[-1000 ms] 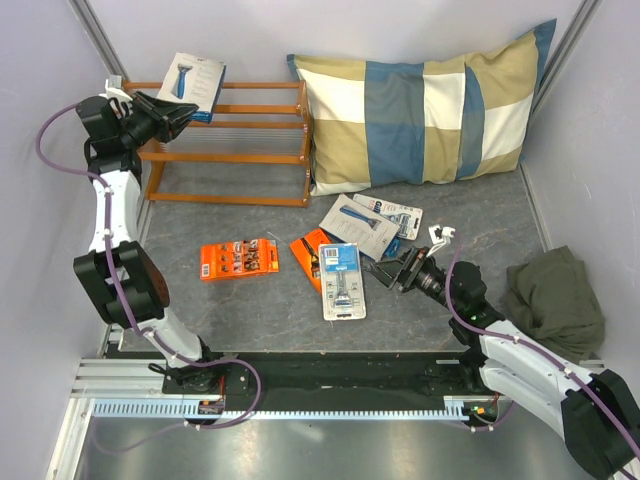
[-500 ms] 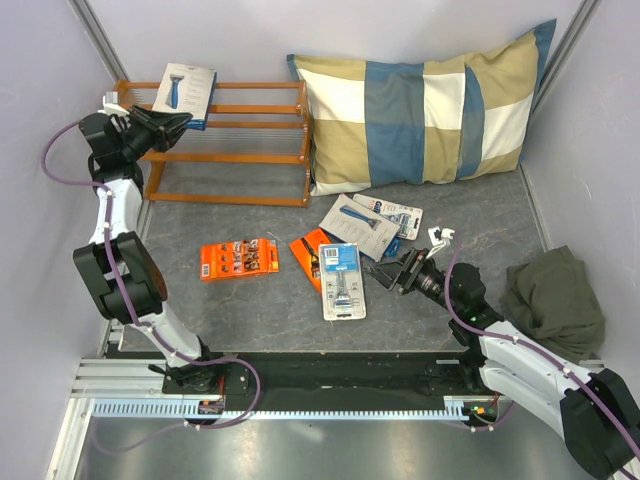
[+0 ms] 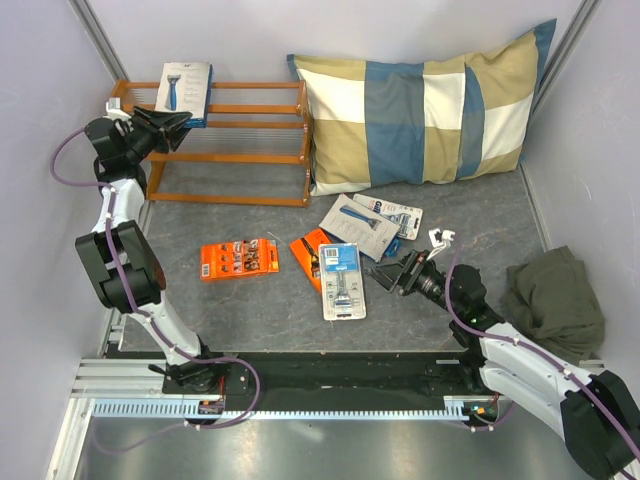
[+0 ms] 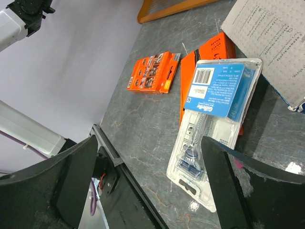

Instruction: Place and organize the shaving razors onto the shelf

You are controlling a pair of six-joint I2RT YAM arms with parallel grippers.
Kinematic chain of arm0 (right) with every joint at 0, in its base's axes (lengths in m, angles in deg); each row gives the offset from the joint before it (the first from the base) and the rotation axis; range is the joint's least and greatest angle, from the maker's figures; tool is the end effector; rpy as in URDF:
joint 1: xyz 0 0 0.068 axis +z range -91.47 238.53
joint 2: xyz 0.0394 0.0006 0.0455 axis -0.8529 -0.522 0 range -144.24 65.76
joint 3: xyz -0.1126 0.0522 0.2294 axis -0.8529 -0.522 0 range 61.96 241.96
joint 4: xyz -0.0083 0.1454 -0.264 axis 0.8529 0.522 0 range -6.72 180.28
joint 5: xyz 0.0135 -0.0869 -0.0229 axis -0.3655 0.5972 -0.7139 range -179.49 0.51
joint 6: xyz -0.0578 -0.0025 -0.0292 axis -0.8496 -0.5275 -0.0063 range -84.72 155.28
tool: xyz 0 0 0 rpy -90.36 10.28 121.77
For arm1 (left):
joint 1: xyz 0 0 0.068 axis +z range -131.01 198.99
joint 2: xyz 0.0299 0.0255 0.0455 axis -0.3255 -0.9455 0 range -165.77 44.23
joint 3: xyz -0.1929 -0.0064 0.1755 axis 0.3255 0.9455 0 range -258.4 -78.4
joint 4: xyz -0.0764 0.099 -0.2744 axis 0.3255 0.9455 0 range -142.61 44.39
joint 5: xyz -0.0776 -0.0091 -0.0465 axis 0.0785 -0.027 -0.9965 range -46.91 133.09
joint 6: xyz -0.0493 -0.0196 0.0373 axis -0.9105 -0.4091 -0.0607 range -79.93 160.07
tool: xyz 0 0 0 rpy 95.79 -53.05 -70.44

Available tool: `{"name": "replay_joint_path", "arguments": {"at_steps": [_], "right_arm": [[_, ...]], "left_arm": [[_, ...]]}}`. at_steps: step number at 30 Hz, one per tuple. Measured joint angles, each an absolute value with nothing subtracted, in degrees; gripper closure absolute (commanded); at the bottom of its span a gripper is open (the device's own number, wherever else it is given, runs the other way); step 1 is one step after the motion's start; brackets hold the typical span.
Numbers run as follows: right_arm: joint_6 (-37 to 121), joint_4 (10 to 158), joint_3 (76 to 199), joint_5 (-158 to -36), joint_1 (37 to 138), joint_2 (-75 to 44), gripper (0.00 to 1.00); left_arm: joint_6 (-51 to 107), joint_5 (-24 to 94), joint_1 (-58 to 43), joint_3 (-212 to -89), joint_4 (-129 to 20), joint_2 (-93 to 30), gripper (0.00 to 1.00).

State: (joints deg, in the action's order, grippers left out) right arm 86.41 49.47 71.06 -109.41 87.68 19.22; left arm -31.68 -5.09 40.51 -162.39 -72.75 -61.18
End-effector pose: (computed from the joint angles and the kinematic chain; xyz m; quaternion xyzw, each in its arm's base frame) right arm 0.1950 0.1286 0.1613 0.0207 0.7276 0.5309 0.4339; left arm 0.4642 0.1423 0.3045 -0.2785 0.6557 -0.5352 0.4541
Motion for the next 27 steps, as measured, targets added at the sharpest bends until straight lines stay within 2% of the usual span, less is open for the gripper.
{"name": "replay_joint_path", "arguments": {"at_steps": [5,8,10,20,27], "right_arm": [[86.5,49.6,70.1,-109.4,87.7,20.3,0.02],[86.4,50.0,69.8,-109.4,87.7,21.3,0.02],[86.4,50.0,69.7,-109.4,87.7,21.8,0.02],[86.4,49.9,69.6,-109.4,87.7,20.7,0.02],[86.4,49.9,69.6,-109.9,87.7,20.7,0.02]], "left_arm": [[-32.5,-5.1,40.5,-162.4,-73.0,-62.1,0.44],[-32.8,-5.1,40.5,-162.3,-73.5,-62.1,0.35],[-32.9,-5.0,40.5,-162.2,-74.6,-62.1,0.32],[-33.7,-5.5,40.5,-162.1,-77.3,-62.1,0.00],[-33.5,-5.5,40.5,-161.9,-77.6,-62.1,0.00]]}}
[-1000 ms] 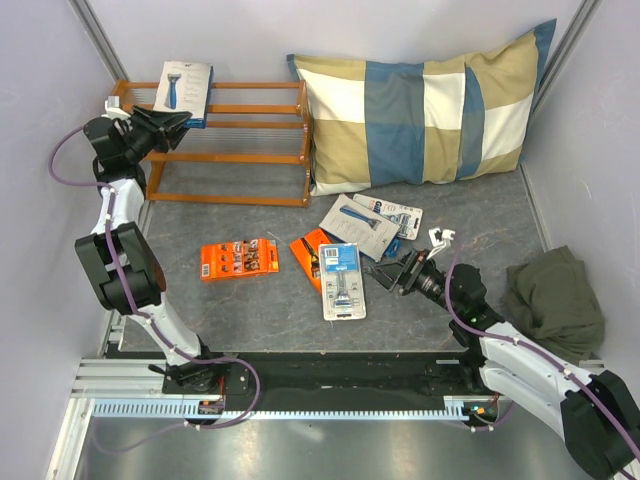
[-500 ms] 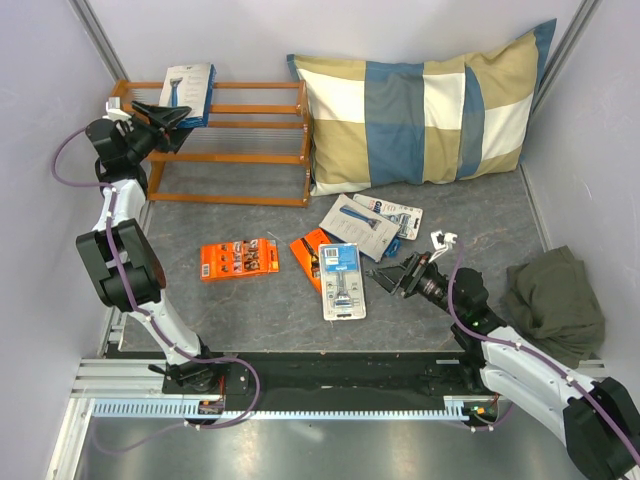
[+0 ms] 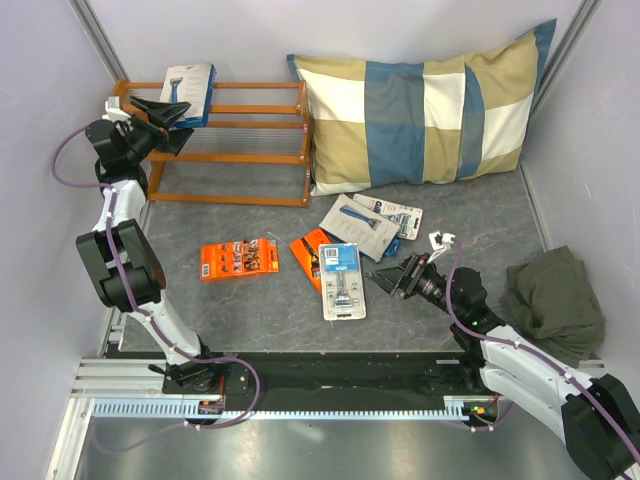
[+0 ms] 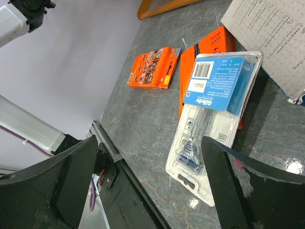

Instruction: Place and organize the shaving razors onto the shelf

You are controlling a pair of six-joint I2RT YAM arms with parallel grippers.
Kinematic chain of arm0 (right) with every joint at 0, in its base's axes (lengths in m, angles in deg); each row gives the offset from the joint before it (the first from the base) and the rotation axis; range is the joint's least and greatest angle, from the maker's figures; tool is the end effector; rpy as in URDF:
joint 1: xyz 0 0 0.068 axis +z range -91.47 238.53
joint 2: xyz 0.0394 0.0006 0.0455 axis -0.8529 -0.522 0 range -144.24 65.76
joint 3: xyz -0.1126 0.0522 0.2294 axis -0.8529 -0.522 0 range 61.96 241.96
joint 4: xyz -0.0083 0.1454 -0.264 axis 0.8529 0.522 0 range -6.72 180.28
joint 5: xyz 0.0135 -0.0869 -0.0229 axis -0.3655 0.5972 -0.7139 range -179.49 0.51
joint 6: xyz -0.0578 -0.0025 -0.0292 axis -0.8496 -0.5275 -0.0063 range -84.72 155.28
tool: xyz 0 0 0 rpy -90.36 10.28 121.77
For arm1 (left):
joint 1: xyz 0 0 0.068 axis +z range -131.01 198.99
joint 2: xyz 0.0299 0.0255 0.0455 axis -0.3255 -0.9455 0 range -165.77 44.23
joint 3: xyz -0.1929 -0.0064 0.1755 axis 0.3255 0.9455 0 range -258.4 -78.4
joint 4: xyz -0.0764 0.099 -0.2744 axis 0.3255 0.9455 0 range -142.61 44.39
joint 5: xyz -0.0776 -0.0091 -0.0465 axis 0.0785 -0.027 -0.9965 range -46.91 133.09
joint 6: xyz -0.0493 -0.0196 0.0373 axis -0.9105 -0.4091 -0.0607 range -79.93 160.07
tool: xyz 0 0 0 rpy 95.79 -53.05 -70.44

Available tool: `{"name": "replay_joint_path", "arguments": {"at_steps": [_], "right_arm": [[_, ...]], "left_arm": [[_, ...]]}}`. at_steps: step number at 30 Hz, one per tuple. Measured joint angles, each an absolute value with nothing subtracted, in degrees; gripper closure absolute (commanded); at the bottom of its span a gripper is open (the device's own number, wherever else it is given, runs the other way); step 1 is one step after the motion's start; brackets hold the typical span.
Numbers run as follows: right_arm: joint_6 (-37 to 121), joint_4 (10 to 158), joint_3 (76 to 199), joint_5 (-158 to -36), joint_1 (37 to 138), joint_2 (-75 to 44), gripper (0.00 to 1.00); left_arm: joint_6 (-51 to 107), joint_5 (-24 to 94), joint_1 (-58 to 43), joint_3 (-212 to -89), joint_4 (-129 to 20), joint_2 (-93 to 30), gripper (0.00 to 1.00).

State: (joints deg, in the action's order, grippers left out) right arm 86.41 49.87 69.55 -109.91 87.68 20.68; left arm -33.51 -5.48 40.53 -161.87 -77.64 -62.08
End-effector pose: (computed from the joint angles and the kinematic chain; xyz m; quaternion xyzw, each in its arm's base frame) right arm 0.1905 0.1266 0.1557 0.0188 0.7301 0.5315 0.4291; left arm 0.4663 0.1431 0.3028 -0.2664 0.6453 -0.5444 0.4650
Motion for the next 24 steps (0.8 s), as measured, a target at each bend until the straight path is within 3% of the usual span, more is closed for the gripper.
{"name": "replay_joint_path", "arguments": {"at_steps": [14,24], "right_arm": [[86.4,49.4,68.6,-110.2,87.7,20.9,0.02],[86.1,49.5,67.9,-110.2,87.7,20.9,0.02]], "left_arm": [[-31.2,-5.6,41.1,-150.8,-79.8,-53.8,0.00],[-29.1,-6.6,41.2,-134.8,-81.0,-39.3,0.00]]}}
